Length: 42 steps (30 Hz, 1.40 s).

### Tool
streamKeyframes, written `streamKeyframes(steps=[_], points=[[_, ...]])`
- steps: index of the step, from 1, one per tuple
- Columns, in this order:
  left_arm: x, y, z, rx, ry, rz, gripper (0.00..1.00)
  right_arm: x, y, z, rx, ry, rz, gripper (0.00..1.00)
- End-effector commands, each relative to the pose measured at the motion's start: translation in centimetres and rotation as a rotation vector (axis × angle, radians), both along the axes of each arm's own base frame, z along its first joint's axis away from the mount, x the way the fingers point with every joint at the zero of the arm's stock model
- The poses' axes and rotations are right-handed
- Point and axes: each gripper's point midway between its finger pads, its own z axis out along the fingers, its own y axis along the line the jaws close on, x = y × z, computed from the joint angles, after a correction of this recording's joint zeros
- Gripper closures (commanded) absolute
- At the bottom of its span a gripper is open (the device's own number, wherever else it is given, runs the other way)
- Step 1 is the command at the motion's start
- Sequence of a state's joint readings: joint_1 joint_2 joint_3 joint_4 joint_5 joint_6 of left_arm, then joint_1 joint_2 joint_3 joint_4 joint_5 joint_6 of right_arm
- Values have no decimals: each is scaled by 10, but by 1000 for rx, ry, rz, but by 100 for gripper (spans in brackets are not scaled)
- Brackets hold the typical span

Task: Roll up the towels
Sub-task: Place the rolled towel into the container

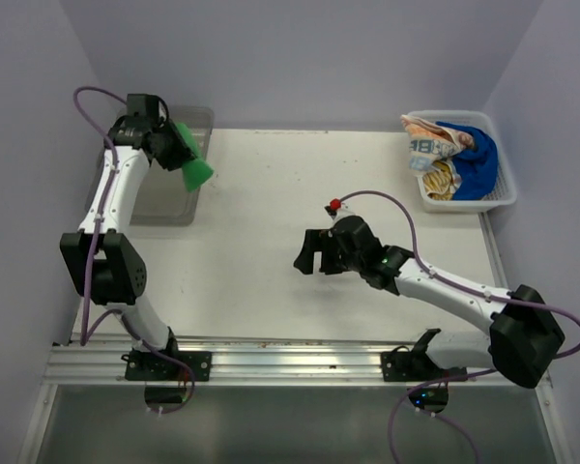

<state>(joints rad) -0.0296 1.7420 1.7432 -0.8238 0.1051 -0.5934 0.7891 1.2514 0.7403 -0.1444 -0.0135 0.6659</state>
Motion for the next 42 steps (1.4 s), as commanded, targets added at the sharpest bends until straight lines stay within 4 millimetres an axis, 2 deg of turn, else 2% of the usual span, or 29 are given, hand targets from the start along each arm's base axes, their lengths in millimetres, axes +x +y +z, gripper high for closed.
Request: streamKeyframes(steps=[1, 2, 4, 5, 6, 7, 8, 10, 11, 13, 14, 15, 17, 18, 19, 21, 22, 23, 25, 26, 28, 29, 31, 32, 34, 35, 37, 38, 42], points=[[25, 19, 16, -106, -70, 73, 100, 15, 3, 15, 8, -29, -24, 11], [31, 21, 13, -117, -70, 83, 100, 12, 7, 14, 19, -14, -8, 11], [45, 32, 20, -148, -100, 119, 100, 13, 10, 12, 21, 1, -9, 11], [54, 35, 8, -159, -79, 131, 100, 13, 12, 11, 24, 4, -7, 11], [63, 43, 13, -171, -96, 149, 100, 14, 12, 9, 23, 9, -10, 11], [70, 44, 11, -205, -94, 158, 100, 16, 14, 10, 27, 11, -12, 11], [79, 47, -2, -225, -79, 166, 100, 16, 15, 5, 17, 23, -11, 11], [96, 59, -5, -273, -114, 202, 100, 18, 18, 4, 14, 29, -5, 12], [104, 62, -17, -290, -108, 210, 100, 18, 18, 0, 1, 39, -2, 12], [120, 74, -21, -321, -146, 236, 100, 20, 19, -3, -9, 45, -4, 12], [127, 77, -37, -331, -129, 252, 100, 20, 19, -5, -11, 49, -4, 11], [136, 82, -34, -332, -160, 260, 100, 21, 21, -10, -12, 63, -3, 11], [148, 86, -45, -345, -179, 280, 100, 20, 30, -12, 36, 92, 18, 11], [151, 86, -45, -349, -192, 281, 100, 20, 33, -21, 36, 119, 22, 12], [157, 87, -43, -357, -221, 285, 100, 20, 38, -22, 50, 135, 26, 12], [164, 96, -50, -359, -238, 327, 100, 19, 48, -26, 78, 161, 57, 12], [172, 98, -44, -383, -281, 340, 100, 19, 53, -33, 76, 184, 65, 12], [177, 100, -53, -396, -279, 349, 100, 19, 57, -34, 86, 189, 79, 13], [190, 102, -52, -433, -320, 368, 100, 20, 62, -39, 87, 205, 90, 13], [195, 103, -64, -446, -312, 379, 100, 21, 63, -39, 86, 206, 95, 13], [209, 106, -63, -473, -358, 399, 100, 22, 62, -39, 74, 201, 99, 13], [215, 108, -79, -483, -351, 409, 100, 21, 61, -39, 67, 201, 99, 13], [230, 107, -76, -518, -403, 404, 100, 22, 57, -40, 52, 196, 88, 13], [235, 108, -91, -530, -398, 409, 100, 21, 56, -38, 52, 193, 84, 13], [246, 107, -88, -564, -450, 391, 100, 19, 54, -39, 54, 199, 76, 13], [249, 106, -104, -570, -438, 387, 100, 20, 54, -36, 61, 192, 73, 13], [258, 107, -99, -564, -474, 365, 100, 19, 53, -38, 60, 198, 66, 13], [259, 106, -113, -563, -458, 358, 100, 19, 51, -39, 56, 202, 60, 13], [258, 111, -121, -532, -461, 358, 100, 18, 47, -43, 33, 202, 55, 13]])
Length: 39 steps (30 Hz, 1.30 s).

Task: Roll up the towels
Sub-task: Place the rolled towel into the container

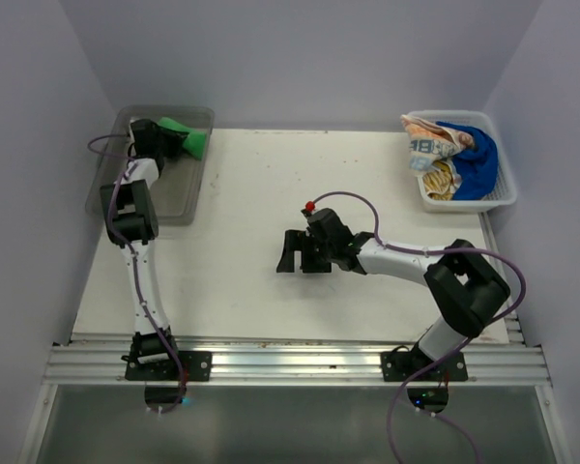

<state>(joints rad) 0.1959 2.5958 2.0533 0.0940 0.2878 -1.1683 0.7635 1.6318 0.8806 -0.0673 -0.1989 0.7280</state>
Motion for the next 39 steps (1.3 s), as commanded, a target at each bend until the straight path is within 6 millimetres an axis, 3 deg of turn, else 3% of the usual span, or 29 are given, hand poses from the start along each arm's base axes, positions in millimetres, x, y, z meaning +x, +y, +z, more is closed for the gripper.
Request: streamKeyframes(steps=[1, 7, 15, 24, 28, 31, 35, 39], points=[[17, 11, 53, 63, -169, 8, 100, 7, 2, 19, 28, -40, -12, 13], [26, 24, 60, 89, -187, 40, 100, 6, 4, 15, 28, -27, -6, 13], [25, 33, 25, 77, -123, 80, 100, 7, 5, 10, 24, -18, -9, 13], [24, 33, 3, -12, -51, 117, 100, 9, 5, 15, 21, -31, -11, 13], [24, 30, 2, -24, -43, 110, 53, 10, 5, 18, 23, -36, -15, 13], [23, 29, 8, -17, -50, 95, 34, 12, 6, 20, 23, -40, -18, 13], [17, 27, 11, 0, -21, 77, 21, 12, 4, 18, 16, -43, -21, 13], [5, 27, 12, 11, 6, 80, 19, 13, 2, 22, 12, -56, -28, 13]])
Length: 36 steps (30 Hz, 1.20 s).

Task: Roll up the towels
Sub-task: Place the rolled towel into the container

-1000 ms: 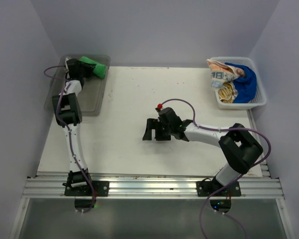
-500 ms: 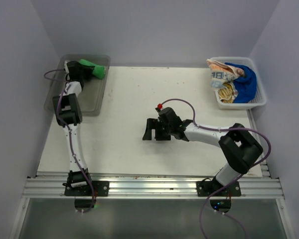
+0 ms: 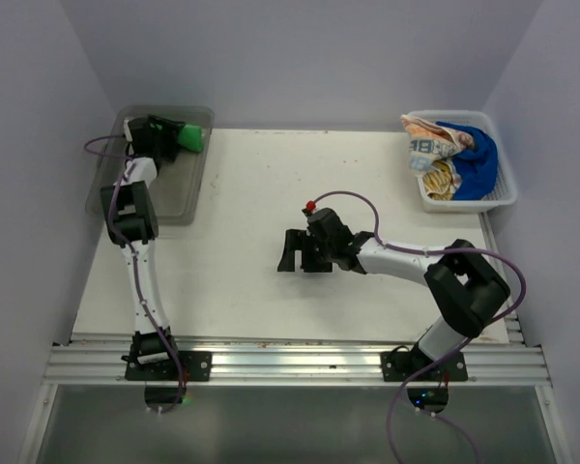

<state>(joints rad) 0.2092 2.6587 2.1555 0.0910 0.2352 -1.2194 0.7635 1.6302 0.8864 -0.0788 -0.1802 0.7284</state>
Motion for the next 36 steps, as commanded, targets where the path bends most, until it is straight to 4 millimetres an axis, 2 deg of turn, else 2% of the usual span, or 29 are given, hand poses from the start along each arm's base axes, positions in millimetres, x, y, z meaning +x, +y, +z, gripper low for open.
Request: streamKeyframes(steps=[1, 9, 21, 23, 24, 25, 27, 29, 30, 31, 32, 34, 36], points=[[-12, 3, 16, 30, 25, -13, 19, 12, 4, 22, 24, -53, -15, 13], [-13, 2, 48, 113, -18, -67, 16, 10, 3, 24, 25, -60, -13, 13], [-15, -1, 59, 142, -17, -95, 15, 9, 4, 23, 24, -59, -7, 13], [-12, -1, 62, 139, -28, -93, 17, 10, 4, 22, 25, -58, -6, 13], [-10, 0, 53, 131, -15, -94, 27, 10, 4, 22, 24, -56, -9, 13], [-4, 1, 63, 136, -35, -91, 32, 10, 4, 23, 26, -59, -8, 13], [-1, 2, 52, 121, -21, -87, 40, 9, 4, 22, 25, -58, -6, 13], [3, 3, 53, 114, -44, -75, 47, 9, 4, 19, 24, -50, -4, 13], [5, 2, 47, 111, -42, -72, 48, 8, 4, 19, 23, -48, -5, 13], [8, 3, 51, 113, -58, -69, 48, 8, 5, 19, 26, -47, -2, 13], [10, 3, 42, 107, -50, -66, 48, 9, 5, 18, 24, -43, -3, 13], [15, 4, 46, 102, -70, -66, 48, 8, 6, 17, 24, -40, -1, 13], [17, 3, 38, 89, -66, -61, 48, 9, 7, 16, 23, -36, 2, 13]])
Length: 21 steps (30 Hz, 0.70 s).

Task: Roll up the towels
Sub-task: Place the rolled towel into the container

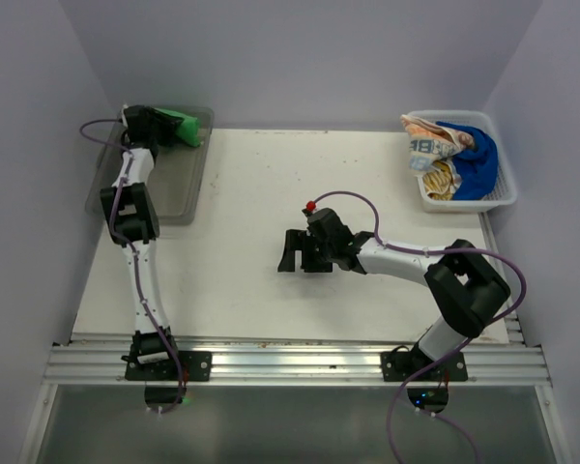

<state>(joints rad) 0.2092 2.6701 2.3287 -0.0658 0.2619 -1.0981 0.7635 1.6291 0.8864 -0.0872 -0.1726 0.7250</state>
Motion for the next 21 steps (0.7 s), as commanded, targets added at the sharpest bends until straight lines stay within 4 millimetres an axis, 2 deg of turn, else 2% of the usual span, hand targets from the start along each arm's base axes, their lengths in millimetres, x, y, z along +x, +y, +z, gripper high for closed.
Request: streamKeyframes(steps=[1, 2, 5, 10, 13, 14, 16, 17, 19, 21], points=[[10, 4, -1, -22, -45, 11, 48, 9, 9, 16, 31, -33, 6, 13], [15, 4, 7, -23, -88, 14, 48, 9, 10, 18, 34, -34, 7, 13], [20, 3, 5, -22, -117, 22, 48, 10, 10, 16, 32, -32, 5, 14], [20, -7, -15, -27, -89, 7, 45, 11, 9, 17, 29, -35, -1, 14], [15, -9, -25, -26, -62, -2, 35, 11, 9, 18, 29, -35, -1, 14], [13, -8, -28, -22, -53, -5, 28, 11, 10, 17, 27, -35, 2, 14], [11, -10, -27, -14, -42, -13, 18, 12, 10, 18, 29, -37, -2, 14], [10, -9, -19, -1, -48, -16, 12, 12, 9, 18, 27, -38, -2, 14], [7, -9, -18, 11, -35, -18, 8, 11, 10, 18, 29, -39, -1, 14], [4, -7, -8, 34, -38, -19, 6, 12, 9, 19, 32, -42, -3, 14]])
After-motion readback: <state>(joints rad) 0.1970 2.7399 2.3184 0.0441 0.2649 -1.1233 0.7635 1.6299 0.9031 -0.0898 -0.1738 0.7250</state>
